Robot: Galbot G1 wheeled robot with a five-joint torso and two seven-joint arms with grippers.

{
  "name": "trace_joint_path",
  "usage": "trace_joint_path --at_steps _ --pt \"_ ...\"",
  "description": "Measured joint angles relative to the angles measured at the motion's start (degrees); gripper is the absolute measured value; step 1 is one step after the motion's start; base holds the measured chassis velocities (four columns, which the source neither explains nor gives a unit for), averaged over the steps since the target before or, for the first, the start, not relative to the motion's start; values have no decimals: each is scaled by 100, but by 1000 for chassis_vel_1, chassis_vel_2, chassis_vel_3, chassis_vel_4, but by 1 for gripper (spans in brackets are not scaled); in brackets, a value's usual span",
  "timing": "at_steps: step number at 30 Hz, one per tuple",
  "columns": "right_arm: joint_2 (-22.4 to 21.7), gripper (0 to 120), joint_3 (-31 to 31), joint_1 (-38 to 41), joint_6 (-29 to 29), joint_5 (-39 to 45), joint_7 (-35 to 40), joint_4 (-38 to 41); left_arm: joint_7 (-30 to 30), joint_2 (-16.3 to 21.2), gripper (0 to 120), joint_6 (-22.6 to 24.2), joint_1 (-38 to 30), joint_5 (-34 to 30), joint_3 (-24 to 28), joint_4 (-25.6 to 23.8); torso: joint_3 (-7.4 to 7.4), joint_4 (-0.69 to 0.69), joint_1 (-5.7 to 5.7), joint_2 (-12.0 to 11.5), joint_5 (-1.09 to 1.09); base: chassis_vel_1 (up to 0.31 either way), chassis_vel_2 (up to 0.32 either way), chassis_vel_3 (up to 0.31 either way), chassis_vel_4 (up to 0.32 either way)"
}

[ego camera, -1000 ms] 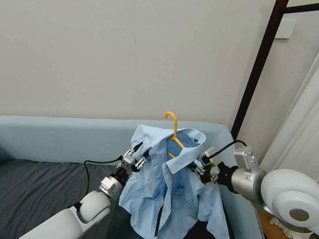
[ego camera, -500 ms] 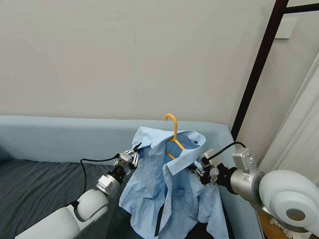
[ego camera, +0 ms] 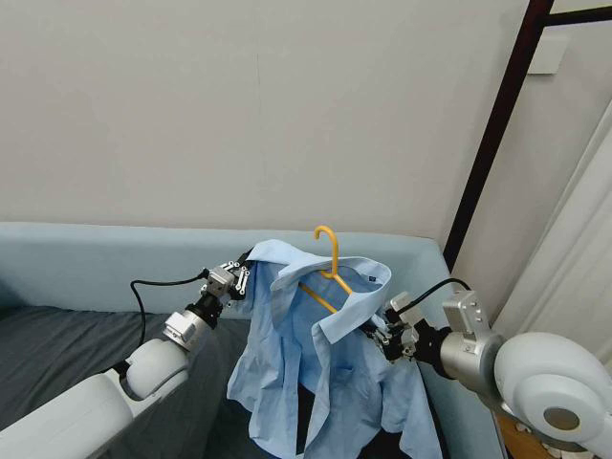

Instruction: Pick up the clothes from the sofa and hang them on the clothes hanger.

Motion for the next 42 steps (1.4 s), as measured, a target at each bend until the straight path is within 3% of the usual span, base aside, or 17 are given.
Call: trace_joint_path --at_steps 9,15,18,19,24,27,32,36,42 --pt "-62 2 29 37 0 48 -41 174 502 430 2 2 -65 -387 -66 -159 0 0 0 0 1 0 0 0 0" --pt "-125 2 54 -34 0 43 -114 322 534 582 23 37 -82 -580 -143 -287 0 -1 0 0 0 0 0 0 0" --pt "-140 2 51 -40 0 33 -120 340 580 655 29 44 -111 -637 -149 -315 0 -1 0 0 0 0 0 0 0" --pt "-146 2 48 -42 0 25 -122 349 663 750 38 53 -134 -691 -150 -355 0 -1 0 0 0 0 0 0 0" --pt "-147 2 52 -76 1 16 -124 398 828 967 57 42 -195 -766 -150 -320 0 1 0 0 1 0 0 0 0" --pt "-147 2 71 -127 1 2 -130 440 819 970 62 91 -227 -863 -150 -309 0 1 0 0 0 0 0 0 0" --pt "-141 2 76 -214 2 -69 -188 495 829 989 87 343 -438 -1361 -132 -206 0 -1 0 0 0 0 0 0 0" --pt "-116 2 76 -229 3 -85 -199 506 947 1129 98 455 -523 -1678 -136 -86 0 0 0 0 2 0 0 0 0" --pt "-124 2 87 -242 5 -51 -199 549 1071 1211 100 436 -441 -1858 -184 11 0 0 0 0 0 0 0 0 0"
